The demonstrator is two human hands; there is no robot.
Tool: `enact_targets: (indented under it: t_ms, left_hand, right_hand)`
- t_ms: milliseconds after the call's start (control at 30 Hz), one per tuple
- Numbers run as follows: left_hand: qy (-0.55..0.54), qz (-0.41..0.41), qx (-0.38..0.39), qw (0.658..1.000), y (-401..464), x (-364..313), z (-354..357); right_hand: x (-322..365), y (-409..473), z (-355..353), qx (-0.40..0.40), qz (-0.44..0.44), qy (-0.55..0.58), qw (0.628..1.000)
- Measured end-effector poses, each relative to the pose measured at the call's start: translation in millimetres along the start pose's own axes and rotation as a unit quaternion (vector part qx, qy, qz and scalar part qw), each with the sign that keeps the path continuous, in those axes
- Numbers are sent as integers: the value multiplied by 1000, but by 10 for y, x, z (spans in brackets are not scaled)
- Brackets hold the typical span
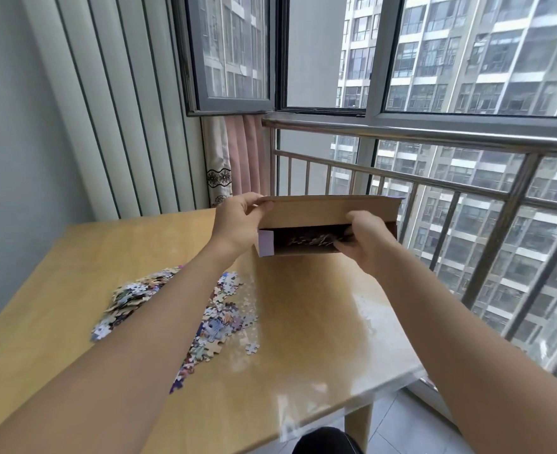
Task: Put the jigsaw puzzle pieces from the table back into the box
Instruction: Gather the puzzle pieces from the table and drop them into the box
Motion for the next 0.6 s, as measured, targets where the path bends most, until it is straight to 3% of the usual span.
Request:
enact_targets:
  t_ms: [133, 233, 367, 500, 600]
  left_hand:
    - [-14, -20, 11, 1000, -18, 61, 46]
    - [-6, -25, 15, 1000, -94, 116, 92]
    - [19, -30, 41, 999, -274, 324, 231]
    - [46, -44, 89, 994, -570, 643, 382]
    - [41, -57, 119, 990, -757, 783, 418]
  right_hand:
    - [42, -60, -228, -50, -153, -264, 951]
    - [-4, -317, -133, -27, -245, -336, 909]
    - [-396, -526, 191, 131, -249, -373, 884]
    - [-740, -698, 395, 296, -198, -466, 810]
    - [-783, -806, 426, 346, -186, -474, 788]
Point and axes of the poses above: each hand's wrist, its own y-axis towards the middle knuckle, its own z-axis out of the palm, x = y × z, the point moved 8 cm from there along y, towards the middle knuckle, and after that the axes turned 2 degrees about y, right-handed, at the moved point
